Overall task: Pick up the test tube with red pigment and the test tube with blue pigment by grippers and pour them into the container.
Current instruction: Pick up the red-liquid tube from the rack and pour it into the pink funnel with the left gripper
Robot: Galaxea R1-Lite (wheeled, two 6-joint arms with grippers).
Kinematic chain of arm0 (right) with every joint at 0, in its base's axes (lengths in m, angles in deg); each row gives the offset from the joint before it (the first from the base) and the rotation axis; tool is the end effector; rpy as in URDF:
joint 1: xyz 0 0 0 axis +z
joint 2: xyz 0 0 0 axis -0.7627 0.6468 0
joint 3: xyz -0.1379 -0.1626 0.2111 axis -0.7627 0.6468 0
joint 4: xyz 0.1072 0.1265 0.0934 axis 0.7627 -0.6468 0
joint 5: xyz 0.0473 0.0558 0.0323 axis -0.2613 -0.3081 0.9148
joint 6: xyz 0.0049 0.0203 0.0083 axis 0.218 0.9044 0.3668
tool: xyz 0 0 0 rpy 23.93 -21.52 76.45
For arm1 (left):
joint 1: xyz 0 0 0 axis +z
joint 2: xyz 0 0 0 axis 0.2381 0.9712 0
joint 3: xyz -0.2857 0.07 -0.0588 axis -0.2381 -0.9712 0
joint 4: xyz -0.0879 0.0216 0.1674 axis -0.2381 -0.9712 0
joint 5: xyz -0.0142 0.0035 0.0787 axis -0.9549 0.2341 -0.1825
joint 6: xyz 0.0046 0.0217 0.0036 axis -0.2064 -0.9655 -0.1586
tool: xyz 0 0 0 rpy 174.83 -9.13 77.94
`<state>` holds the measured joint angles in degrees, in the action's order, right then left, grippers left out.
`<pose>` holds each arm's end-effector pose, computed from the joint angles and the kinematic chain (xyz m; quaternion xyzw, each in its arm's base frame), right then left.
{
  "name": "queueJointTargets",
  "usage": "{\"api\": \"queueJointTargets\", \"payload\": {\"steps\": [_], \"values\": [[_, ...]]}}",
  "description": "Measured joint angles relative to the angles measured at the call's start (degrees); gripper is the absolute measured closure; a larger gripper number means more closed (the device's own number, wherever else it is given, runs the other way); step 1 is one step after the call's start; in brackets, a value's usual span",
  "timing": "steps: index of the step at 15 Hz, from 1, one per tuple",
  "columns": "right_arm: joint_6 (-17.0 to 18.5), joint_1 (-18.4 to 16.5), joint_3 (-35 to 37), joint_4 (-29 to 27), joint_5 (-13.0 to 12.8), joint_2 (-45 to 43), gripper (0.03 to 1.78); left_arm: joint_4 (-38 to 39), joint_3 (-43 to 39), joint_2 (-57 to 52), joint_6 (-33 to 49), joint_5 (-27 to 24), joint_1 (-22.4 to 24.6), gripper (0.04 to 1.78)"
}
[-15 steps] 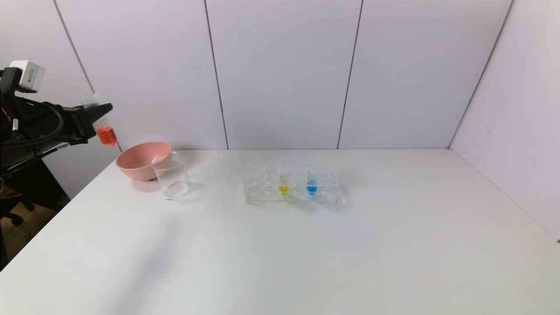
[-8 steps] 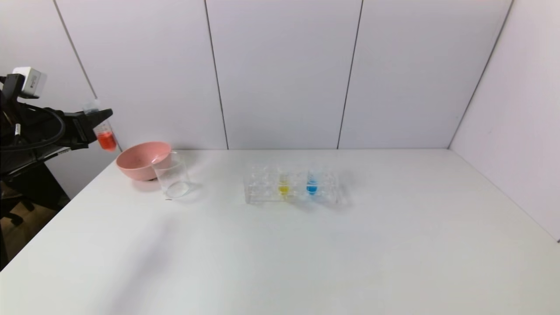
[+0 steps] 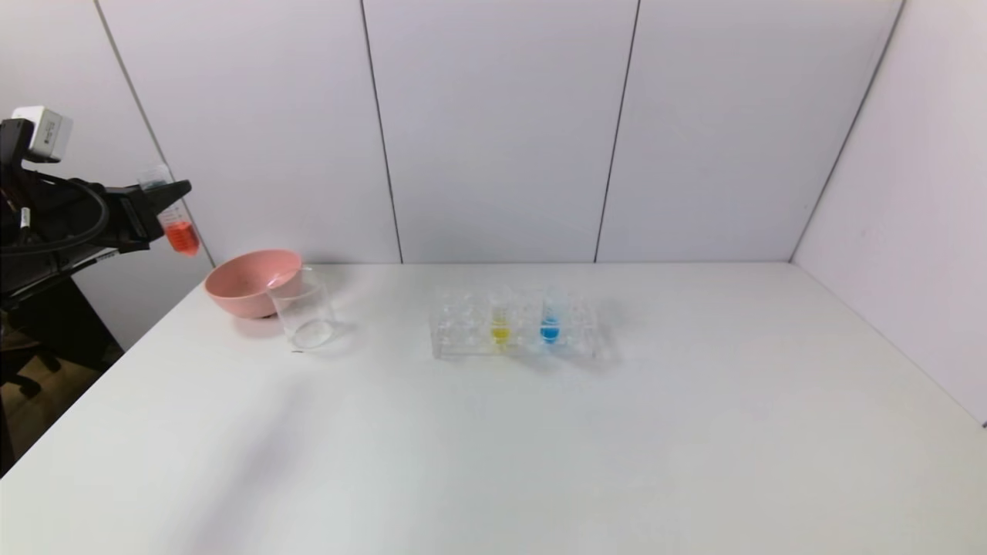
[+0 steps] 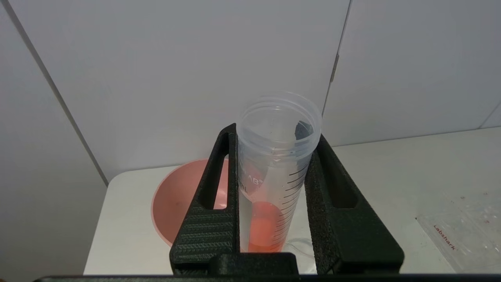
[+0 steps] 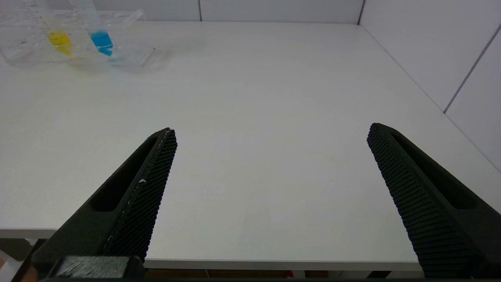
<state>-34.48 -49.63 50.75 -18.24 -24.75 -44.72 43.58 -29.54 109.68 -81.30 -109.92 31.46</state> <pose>-0.0229 0.0000 0.0747 -0.0006 0.0039 0.0007 1.0000 0.3090 0.0870 0.2376 -0.0110 -0.0361 -0.1014 0.9941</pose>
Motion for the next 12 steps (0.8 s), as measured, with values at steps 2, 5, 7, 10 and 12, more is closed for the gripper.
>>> {"api": "queueJointTargets", "payload": {"steps": [2, 5, 7, 10, 12], "values": [[0.0, 0.0, 0.0, 0.0, 0.0, 0.0, 0.04, -0.1, 0.0, 0.2, 0.0, 0.1, 0.2, 1.32], [0.0, 0.0, 0.0, 0.0, 0.0, 0.0, 0.04, -0.1, 1.2, 1.4, -0.3, 0.2, 0.2, 1.32], [0.0, 0.0, 0.0, 0.0, 0.0, 0.0, 0.04, -0.2, 2.2, 2.3, -0.7, 0.1, 0.2, 1.32], [0.0, 0.0, 0.0, 0.0, 0.0, 0.0, 0.04, -0.7, 4.5, 3.6, -0.9, -0.1, 0.2, 1.32], [0.0, 0.0, 0.0, 0.0, 0.0, 0.0, 0.04, -3.6, 6.3, 3.8, -1.2, -0.1, 0.1, 1.32]]}}
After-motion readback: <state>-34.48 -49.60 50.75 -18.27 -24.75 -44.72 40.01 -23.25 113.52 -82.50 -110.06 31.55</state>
